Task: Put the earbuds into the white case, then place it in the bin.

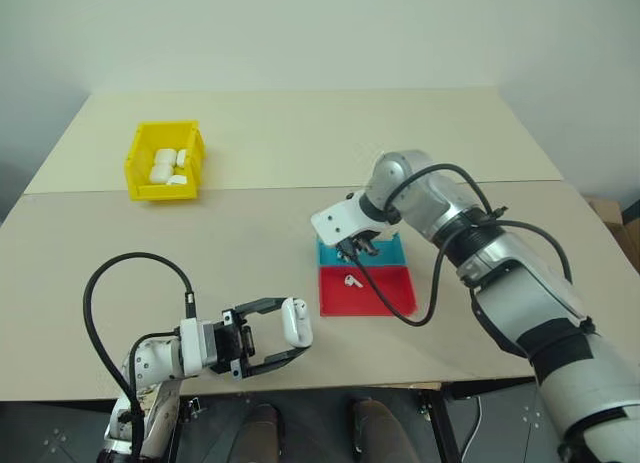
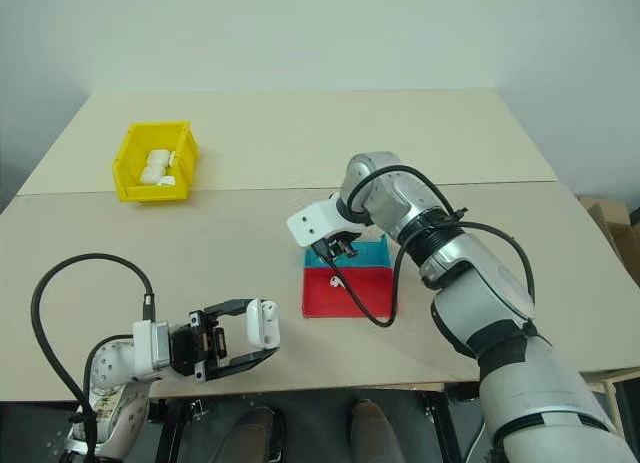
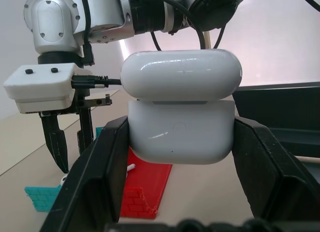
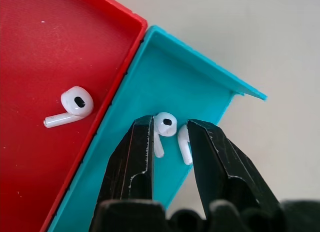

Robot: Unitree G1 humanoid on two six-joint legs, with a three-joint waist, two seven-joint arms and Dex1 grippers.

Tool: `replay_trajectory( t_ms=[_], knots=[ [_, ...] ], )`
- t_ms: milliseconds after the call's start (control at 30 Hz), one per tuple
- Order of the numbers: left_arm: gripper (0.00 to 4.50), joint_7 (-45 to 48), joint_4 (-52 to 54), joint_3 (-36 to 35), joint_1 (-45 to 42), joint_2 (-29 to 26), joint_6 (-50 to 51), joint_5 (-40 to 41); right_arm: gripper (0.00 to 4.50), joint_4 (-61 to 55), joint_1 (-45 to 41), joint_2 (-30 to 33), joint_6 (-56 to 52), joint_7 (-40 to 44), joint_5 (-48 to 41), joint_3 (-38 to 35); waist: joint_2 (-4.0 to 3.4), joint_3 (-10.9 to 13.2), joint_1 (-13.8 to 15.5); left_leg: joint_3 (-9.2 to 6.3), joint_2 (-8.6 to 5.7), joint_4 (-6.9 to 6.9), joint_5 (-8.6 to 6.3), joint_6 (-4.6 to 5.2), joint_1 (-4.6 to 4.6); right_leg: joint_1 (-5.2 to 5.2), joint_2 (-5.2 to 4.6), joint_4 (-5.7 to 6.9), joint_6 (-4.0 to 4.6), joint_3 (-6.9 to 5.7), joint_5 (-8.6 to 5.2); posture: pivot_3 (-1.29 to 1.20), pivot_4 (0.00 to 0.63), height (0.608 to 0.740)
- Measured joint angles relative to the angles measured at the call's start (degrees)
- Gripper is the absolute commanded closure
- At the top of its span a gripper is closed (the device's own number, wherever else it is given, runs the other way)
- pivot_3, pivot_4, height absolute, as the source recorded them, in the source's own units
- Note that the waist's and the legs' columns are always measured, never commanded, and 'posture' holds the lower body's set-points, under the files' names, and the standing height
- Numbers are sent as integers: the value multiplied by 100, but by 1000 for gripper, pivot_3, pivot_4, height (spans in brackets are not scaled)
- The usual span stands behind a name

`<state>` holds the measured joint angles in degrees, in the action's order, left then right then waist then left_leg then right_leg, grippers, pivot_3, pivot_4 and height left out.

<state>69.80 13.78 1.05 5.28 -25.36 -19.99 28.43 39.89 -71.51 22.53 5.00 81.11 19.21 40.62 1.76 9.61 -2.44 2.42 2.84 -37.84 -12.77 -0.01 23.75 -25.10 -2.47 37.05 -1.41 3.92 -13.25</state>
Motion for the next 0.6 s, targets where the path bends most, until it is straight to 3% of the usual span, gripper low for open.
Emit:
replay_trajectory(
  t_ms=[600],
  knots=[
    [1736,-197,189,133,9,-148,41,-9,3167,87,46,-28,396,-232,277,-117,0,0,-7,0,0,-1,0,0,-3,1,1,3,1,1,0,0,150,740]
  ],
)
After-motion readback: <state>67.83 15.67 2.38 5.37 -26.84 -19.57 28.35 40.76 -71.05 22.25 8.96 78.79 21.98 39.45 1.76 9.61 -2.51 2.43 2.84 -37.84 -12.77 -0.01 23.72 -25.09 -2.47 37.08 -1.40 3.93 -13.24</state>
